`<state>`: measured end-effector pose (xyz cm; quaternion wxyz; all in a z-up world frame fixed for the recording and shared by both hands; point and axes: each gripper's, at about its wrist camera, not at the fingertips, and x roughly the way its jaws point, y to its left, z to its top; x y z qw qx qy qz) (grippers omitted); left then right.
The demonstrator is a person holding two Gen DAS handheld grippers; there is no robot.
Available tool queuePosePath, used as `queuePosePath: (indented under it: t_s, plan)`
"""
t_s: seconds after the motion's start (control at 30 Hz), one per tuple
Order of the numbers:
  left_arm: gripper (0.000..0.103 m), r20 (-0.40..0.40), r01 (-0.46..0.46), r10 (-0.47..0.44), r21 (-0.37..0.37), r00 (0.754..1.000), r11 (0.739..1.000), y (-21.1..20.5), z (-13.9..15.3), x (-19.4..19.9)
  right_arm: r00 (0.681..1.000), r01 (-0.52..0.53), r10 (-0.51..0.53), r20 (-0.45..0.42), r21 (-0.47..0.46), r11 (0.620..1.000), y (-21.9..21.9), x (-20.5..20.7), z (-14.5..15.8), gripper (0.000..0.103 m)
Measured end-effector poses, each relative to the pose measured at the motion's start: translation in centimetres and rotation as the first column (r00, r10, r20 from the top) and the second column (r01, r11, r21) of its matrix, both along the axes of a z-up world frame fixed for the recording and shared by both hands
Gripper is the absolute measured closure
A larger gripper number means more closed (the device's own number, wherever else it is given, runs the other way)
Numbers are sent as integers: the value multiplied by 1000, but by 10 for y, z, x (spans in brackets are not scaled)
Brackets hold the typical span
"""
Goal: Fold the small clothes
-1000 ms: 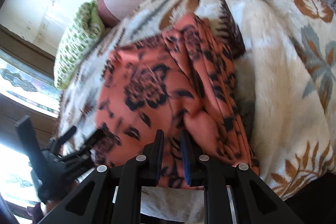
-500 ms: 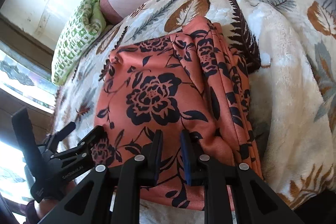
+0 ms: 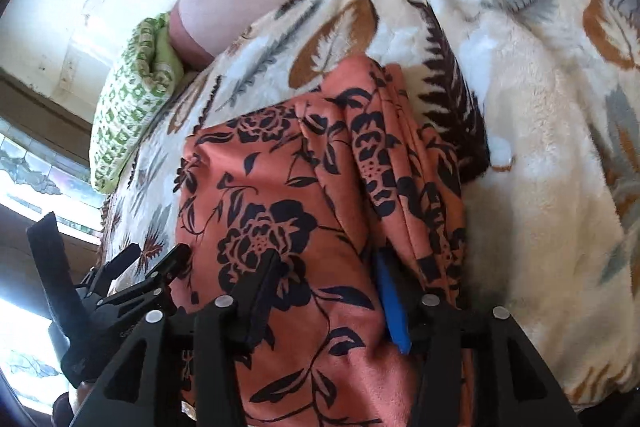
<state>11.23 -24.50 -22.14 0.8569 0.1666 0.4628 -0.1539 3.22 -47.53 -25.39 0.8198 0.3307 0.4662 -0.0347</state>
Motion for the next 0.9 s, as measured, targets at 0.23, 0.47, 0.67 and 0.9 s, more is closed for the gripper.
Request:
queuePosePath:
  t_s: [0.23, 0.47, 0.67, 0.9]
  plan:
    - [3, 79, 17, -14, -41, 997, 999, 4, 34, -21, 997, 45, -46, 57, 24, 999, -5, -24, 19, 44]
    - [3, 130, 39, -30, -67, 991, 997, 6, 61, -37, 994, 61, -62, 92, 15, 998, -3, -41, 39, 44]
    - [3, 158, 54, -39, -88, 987, 995, 4, 79, -47, 992, 58, -58, 111, 6, 998, 0, -52, 52, 44]
    - [3, 173, 64, -46, -104, 984, 992, 4, 88, -55, 990, 59, -59, 128, 2, 998, 4, -58, 62, 44]
